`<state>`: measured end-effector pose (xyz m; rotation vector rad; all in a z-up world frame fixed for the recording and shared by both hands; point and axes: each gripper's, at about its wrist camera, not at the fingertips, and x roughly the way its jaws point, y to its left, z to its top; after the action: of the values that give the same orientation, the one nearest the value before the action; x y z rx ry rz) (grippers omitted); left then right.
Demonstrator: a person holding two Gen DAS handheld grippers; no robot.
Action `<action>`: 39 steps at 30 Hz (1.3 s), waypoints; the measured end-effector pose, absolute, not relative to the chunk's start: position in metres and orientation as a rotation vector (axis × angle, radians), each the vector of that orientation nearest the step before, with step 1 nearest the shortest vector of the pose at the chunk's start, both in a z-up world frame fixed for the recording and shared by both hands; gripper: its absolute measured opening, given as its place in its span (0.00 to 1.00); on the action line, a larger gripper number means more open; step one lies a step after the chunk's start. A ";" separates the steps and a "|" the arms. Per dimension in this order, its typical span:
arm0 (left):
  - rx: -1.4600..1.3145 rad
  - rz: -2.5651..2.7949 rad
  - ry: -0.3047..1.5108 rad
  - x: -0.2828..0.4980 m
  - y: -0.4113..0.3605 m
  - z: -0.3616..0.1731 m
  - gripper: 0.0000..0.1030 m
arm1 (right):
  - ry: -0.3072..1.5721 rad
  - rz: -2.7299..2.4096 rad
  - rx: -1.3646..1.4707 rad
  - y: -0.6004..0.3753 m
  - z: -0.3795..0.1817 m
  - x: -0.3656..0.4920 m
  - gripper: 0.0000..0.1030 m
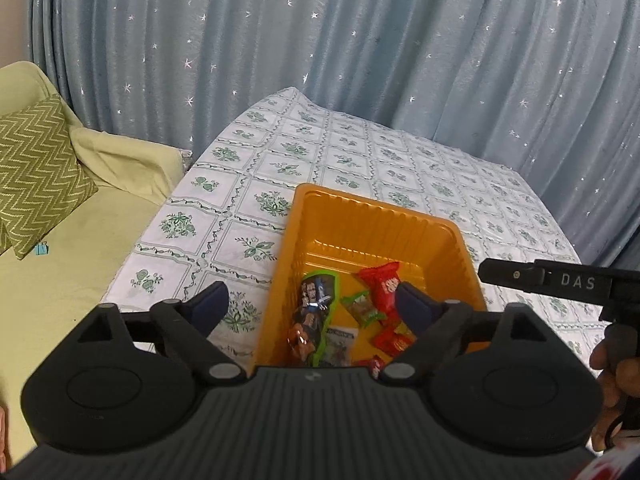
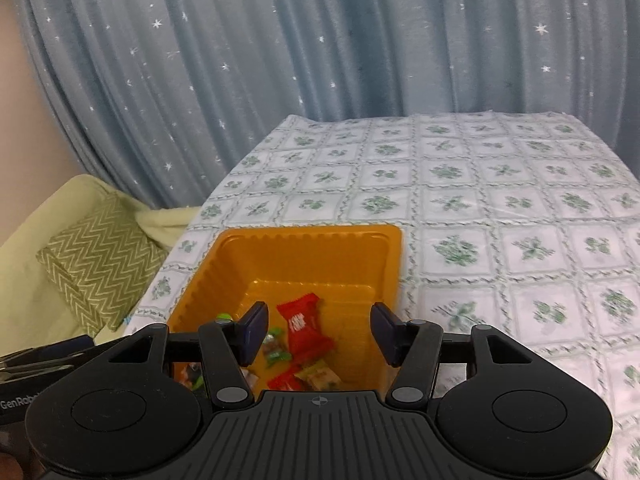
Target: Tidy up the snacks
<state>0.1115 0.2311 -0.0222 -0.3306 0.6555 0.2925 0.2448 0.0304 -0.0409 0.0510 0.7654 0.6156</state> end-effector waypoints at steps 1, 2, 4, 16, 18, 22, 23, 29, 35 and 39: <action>-0.334 0.293 0.656 0.108 0.229 -0.020 0.90 | 0.768 0.609 0.050 0.028 -0.039 0.242 0.55; -0.336 0.296 0.657 0.104 0.227 -0.018 0.92 | 0.771 0.601 0.049 0.025 -0.038 0.238 0.56; -0.336 0.305 0.653 0.095 0.222 -0.014 0.95 | 0.778 0.591 0.044 0.018 -0.034 0.228 0.56; -0.310 0.345 0.665 0.035 0.185 0.020 1.00 | 0.770 0.575 0.039 -0.017 -0.008 0.152 0.67; -0.305 0.356 0.667 0.025 0.178 0.025 1.00 | 0.765 0.560 0.036 -0.024 -0.005 0.139 0.68; -0.303 0.336 0.658 0.008 0.165 0.035 1.00 | 0.780 0.543 0.033 -0.038 -0.002 0.118 0.71; -0.299 0.338 0.657 0.004 0.162 0.037 1.00 | 0.783 0.542 0.031 -0.041 -0.001 0.112 0.73; -0.281 0.352 0.664 -0.016 0.148 0.051 1.00 | 0.795 0.521 0.034 -0.057 0.003 0.086 0.79; -0.261 0.345 0.651 -0.032 0.134 0.066 1.00 | 0.779 0.501 0.030 -0.070 0.017 0.066 0.81; -0.240 0.349 0.645 -0.042 0.124 0.072 1.00 | 0.758 0.491 0.019 -0.075 0.027 0.054 0.82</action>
<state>-0.0416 0.1240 0.0723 -0.2400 0.6451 0.3492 0.0543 -0.0754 0.0273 0.0186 0.7580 0.4913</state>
